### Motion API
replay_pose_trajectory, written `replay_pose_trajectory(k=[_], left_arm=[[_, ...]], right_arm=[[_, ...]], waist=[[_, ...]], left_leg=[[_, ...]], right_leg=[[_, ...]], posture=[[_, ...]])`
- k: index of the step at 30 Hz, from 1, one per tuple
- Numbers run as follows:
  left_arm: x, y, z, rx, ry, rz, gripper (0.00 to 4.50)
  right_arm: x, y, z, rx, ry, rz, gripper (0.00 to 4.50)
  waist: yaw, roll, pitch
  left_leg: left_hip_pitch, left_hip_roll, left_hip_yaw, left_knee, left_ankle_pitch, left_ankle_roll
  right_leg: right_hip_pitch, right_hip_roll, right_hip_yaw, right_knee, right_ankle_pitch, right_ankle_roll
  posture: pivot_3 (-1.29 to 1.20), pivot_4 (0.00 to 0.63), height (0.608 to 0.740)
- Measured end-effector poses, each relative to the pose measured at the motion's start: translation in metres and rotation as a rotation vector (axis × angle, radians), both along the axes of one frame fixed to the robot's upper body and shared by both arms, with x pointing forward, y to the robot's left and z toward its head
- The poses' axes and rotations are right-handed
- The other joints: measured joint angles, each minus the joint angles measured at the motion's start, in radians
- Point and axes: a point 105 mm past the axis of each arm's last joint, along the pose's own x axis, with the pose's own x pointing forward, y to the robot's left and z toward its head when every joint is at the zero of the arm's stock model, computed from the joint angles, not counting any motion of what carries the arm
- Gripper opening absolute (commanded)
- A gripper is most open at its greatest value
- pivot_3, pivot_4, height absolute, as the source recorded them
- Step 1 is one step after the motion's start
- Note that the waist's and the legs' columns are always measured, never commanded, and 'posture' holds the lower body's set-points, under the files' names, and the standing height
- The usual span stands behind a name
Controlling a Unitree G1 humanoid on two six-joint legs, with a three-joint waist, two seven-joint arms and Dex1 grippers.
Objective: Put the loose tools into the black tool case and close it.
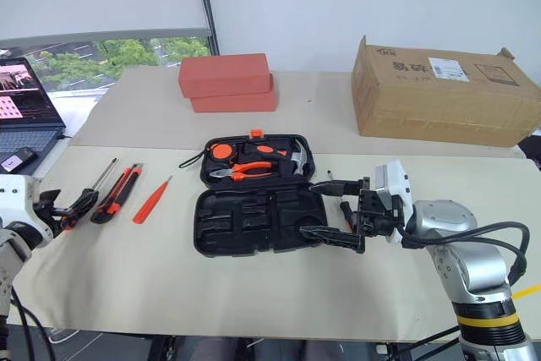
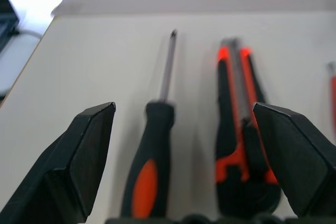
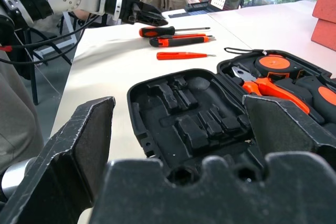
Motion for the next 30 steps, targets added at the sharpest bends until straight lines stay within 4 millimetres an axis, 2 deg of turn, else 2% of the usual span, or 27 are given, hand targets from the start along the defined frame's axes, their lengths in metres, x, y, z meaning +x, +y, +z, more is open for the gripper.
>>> replay_pose_trajectory(k=[4, 12, 13, 15, 20, 21, 22, 26, 30], left_arm=[[-0.003, 0.014, -0.014, 0.010, 0.079, 0.030, 4.50], [0.001, 0.011, -0.027, -0.049, 0.119, -0.015, 4.50], [0.002, 0.011, -0.027, -0.052, 0.117, -0.023, 3.97], [0.002, 0.010, -0.028, -0.049, 0.104, -0.038, 3.53], [0.002, 0.013, -0.028, -0.042, 0.084, -0.035, 1.58], [0.002, 0.013, -0.027, -0.040, 0.078, -0.034, 1.38], [0.002, 0.014, -0.026, -0.037, 0.069, -0.032, 0.97], [0.002, 0.015, -0.015, -0.086, -0.029, -0.022, 0.97], [0.010, 0.005, 0.014, -0.121, -0.186, -0.094, 0.97]], right_arm=[[0.001, 0.000, 0.000, 0.002, -0.001, -0.012, 4.49], [0.000, -0.001, -0.001, 0.002, 0.002, -0.023, 4.49], [0.001, -0.001, -0.001, 0.003, 0.001, -0.025, 4.50], [0.001, -0.001, 0.000, 0.004, -0.001, -0.032, 4.50], [0.001, 0.000, 0.001, 0.012, -0.006, -0.038, 4.50], [0.001, 0.000, 0.001, 0.013, -0.007, -0.038, 4.50], [0.001, 0.001, 0.002, 0.020, -0.010, -0.038, 4.50], [0.000, 0.004, 0.010, 0.096, 0.001, -0.036, 4.50], [0.001, 0.002, 0.020, 0.148, -0.006, -0.051, 4.50]], waist=[[0.002, 0.000, 0.000], [0.002, -0.001, 0.000], [0.002, -0.001, 0.000], [0.002, -0.001, 0.000], [0.000, -0.001, 0.000], [0.001, -0.001, 0.000], [0.001, -0.001, 0.000], [0.001, -0.001, 0.000], [0.004, -0.003, 0.000]], left_leg=[[0.001, 0.000, -0.001, 0.000, -0.001, 0.002], [0.000, 0.000, -0.001, 0.000, 0.001, -0.002], [0.000, 0.000, -0.001, 0.000, 0.002, -0.003], [0.000, 0.000, -0.001, 0.000, 0.002, -0.003], [0.000, 0.000, -0.001, 0.000, 0.001, -0.001], [0.000, 0.000, -0.001, 0.000, 0.001, -0.001], [0.000, 0.000, -0.001, 0.000, 0.001, -0.001], [0.000, 0.000, -0.001, 0.000, 0.001, -0.002], [0.000, 0.000, -0.002, 0.001, 0.001, -0.002]], right_leg=[[0.000, -0.001, 0.000, 0.000, 0.000, 0.000], [0.000, -0.001, 0.000, 0.001, 0.001, -0.001], [0.000, -0.001, 0.000, 0.001, 0.001, -0.001], [0.000, -0.001, 0.000, 0.001, 0.001, -0.001], [0.000, -0.001, 0.000, 0.001, 0.001, -0.001], [0.000, -0.001, 0.000, 0.001, 0.001, -0.001], [0.000, -0.001, 0.000, 0.001, 0.001, -0.001], [0.000, -0.001, 0.000, 0.001, 0.001, -0.002], [0.001, -0.001, -0.001, 0.001, 0.001, -0.002]], posture=[[0.00, 0.150, 0.711], [0.00, 0.150, 0.711], [0.00, 0.150, 0.711], [0.00, 0.150, 0.711], [0.00, 0.150, 0.711], [0.00, 0.150, 0.711], [0.00, 0.150, 0.711], [0.00, 0.150, 0.711], [0.00, 0.150, 0.711]])
